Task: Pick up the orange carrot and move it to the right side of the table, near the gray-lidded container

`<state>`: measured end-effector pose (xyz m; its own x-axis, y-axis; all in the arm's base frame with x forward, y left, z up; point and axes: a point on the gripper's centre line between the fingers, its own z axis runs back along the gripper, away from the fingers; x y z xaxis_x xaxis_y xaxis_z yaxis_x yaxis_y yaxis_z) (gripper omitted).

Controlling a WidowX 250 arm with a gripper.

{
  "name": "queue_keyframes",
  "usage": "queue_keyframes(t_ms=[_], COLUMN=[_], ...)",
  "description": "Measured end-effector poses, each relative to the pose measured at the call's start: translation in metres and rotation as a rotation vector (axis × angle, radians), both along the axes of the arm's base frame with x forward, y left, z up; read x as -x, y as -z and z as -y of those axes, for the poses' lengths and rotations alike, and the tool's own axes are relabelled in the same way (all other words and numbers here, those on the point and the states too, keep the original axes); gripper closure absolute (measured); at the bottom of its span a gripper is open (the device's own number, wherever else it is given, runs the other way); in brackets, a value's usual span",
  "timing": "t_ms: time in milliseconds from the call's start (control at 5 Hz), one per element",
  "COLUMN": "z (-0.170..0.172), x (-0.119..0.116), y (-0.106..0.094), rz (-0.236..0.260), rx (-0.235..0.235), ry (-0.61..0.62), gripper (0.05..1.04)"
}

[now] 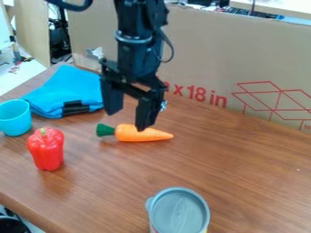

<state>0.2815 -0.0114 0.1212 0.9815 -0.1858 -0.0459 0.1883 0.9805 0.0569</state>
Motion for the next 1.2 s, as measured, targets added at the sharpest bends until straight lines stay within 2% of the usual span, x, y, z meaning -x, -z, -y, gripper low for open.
queue_keyframes(t_ms=[200, 400, 600, 800, 1200], z=[-0.009, -0.020, -0.031, -0.039, -0.036], x=[-0.014, -0.028, -0.046, -0.053, -0.060], y=[0.003, 0.012, 0.032, 0.046, 0.075], rz=[0.007, -0.004, -0.032, -0.061, -0.172], rx=[-0.001, -0.023, -0.011, -0.005, 0.046], ry=[0.093, 0.202, 0.294, 0.309, 0.380], gripper=[0.084, 0.084, 0.084, 0.085, 0.085])
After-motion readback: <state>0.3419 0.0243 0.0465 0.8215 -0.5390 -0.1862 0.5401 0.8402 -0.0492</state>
